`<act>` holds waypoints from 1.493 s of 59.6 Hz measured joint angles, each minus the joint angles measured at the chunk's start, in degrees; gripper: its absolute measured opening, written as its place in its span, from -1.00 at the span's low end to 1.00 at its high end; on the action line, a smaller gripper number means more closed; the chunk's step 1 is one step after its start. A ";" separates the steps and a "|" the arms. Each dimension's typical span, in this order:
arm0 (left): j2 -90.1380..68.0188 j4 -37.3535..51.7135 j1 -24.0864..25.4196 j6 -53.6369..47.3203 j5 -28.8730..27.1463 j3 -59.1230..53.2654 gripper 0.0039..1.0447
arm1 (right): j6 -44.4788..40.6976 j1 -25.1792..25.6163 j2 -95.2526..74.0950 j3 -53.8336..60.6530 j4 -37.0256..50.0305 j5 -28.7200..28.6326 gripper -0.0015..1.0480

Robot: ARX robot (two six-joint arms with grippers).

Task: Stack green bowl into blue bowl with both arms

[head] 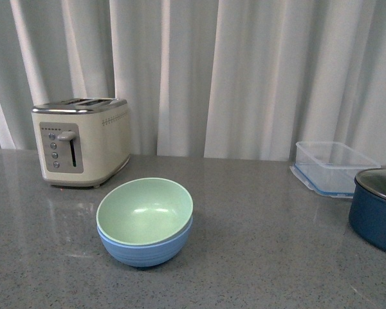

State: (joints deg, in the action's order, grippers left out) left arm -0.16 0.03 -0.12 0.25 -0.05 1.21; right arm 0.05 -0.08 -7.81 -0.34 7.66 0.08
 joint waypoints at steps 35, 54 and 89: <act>0.04 0.00 0.00 0.00 0.00 0.00 0.87 | -0.07 0.00 7.56 0.02 -7.56 -0.15 0.28; 0.04 0.00 0.00 0.00 0.00 0.00 0.87 | -0.04 0.00 7.56 0.02 -7.56 -0.15 0.81; 0.04 0.00 0.00 0.00 0.00 0.00 0.87 | -0.04 0.00 7.56 0.02 -7.56 -0.13 0.81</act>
